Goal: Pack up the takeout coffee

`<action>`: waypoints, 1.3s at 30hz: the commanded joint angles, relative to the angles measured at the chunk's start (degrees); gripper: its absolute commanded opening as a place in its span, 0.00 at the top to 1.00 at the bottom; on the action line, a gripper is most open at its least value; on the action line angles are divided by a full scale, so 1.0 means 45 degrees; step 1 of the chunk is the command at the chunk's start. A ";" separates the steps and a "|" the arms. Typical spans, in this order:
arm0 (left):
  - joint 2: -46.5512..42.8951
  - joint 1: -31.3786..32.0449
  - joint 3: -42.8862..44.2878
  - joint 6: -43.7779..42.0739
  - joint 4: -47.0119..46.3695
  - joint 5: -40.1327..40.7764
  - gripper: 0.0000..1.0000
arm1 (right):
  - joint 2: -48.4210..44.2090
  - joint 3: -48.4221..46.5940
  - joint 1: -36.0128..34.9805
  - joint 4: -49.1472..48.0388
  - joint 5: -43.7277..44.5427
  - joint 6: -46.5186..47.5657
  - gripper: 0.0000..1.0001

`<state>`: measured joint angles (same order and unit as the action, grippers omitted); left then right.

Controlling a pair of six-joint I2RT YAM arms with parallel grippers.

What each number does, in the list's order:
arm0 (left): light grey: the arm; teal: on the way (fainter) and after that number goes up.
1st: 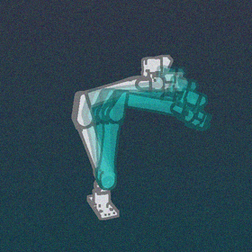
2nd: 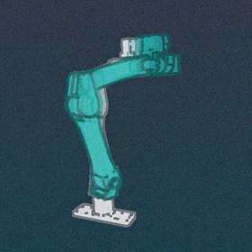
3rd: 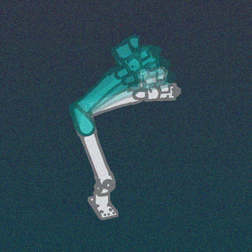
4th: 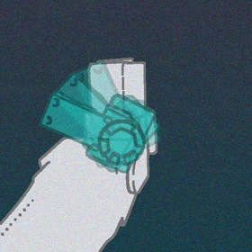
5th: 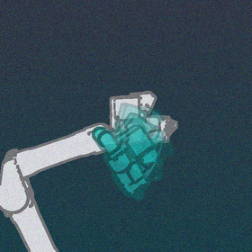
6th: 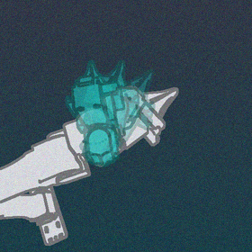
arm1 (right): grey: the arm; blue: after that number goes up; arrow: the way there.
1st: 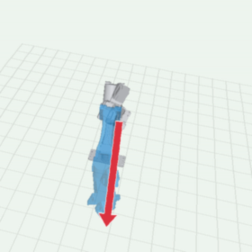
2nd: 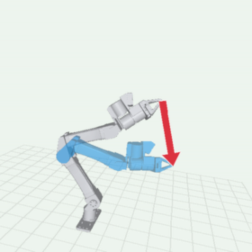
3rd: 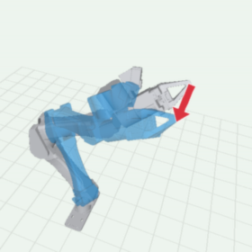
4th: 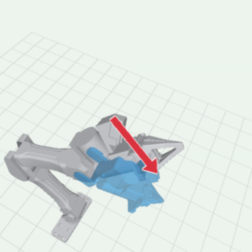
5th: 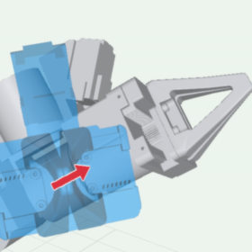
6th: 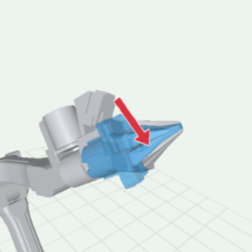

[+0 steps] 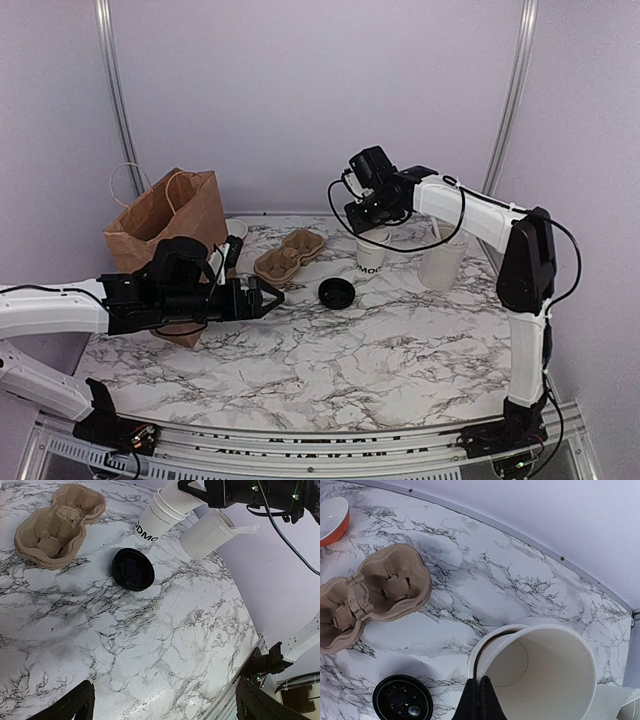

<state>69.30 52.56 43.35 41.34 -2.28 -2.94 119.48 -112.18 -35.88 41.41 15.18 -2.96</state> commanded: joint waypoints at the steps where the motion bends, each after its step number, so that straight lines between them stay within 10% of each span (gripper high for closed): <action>1: 0.0120 0.0040 0.0352 0.0071 -0.0097 -0.0044 0.01 | -0.0372 -0.0684 -0.0244 0.0502 0.0791 0.0166 1.00; 21: 0.0368 0.0040 0.0514 0.0040 -0.0313 0.0392 0.01 | -0.3215 -0.0096 -0.0767 0.0798 0.0823 0.0142 1.00; 39: 0.0636 -0.0264 0.0363 0.1092 -0.0279 0.2393 0.01 | -0.6525 0.6661 -0.5331 -0.0110 -0.0494 -0.1704 1.00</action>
<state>70.96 52.16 43.99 44.69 -2.81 5.48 91.90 -85.30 -55.66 43.86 14.04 -6.90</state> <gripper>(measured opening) 0.992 0.010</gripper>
